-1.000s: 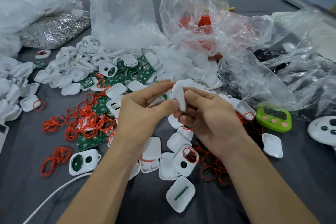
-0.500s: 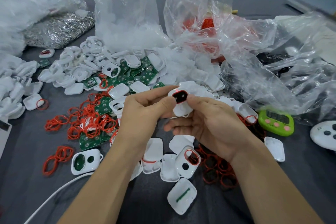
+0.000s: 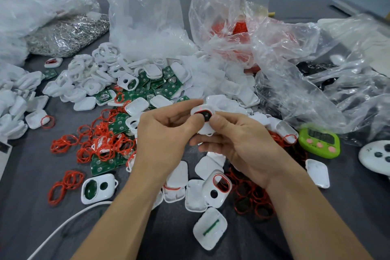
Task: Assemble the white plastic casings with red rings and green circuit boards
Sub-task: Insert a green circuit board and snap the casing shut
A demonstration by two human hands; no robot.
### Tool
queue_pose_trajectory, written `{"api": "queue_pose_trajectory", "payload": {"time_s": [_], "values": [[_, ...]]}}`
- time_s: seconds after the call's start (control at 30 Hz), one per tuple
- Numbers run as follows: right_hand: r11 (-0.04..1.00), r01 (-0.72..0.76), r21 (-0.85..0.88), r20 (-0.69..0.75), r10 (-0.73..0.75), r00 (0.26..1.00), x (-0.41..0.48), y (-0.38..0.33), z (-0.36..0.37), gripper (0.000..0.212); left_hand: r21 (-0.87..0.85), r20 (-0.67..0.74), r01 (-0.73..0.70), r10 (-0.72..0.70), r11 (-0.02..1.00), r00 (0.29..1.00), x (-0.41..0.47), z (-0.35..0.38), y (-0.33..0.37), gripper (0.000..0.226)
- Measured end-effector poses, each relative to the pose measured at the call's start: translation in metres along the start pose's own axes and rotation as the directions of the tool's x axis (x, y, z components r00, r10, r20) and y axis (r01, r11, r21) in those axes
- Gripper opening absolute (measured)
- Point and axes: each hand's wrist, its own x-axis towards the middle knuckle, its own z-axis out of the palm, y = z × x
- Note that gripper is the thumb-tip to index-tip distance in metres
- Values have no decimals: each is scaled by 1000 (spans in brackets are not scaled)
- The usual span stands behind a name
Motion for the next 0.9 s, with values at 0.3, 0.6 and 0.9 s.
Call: {"api": "queue_pose_trajectory", "payload": {"time_s": [0.3,0.6,0.9], "values": [[701,183,-689,-136,-372,918,4,16,-2,36,404,-141,-65,132,912,981,-2,2,-7,19],[616,278,-737,-134,-537,833,0,18,-1,47,426,-20,-164,191,890,981,-3,2,-8,34],[601,349,-719,-122,-603,788,-1,21,4,39,409,-55,-261,309,875,950,-6,1,-8,32]]}}
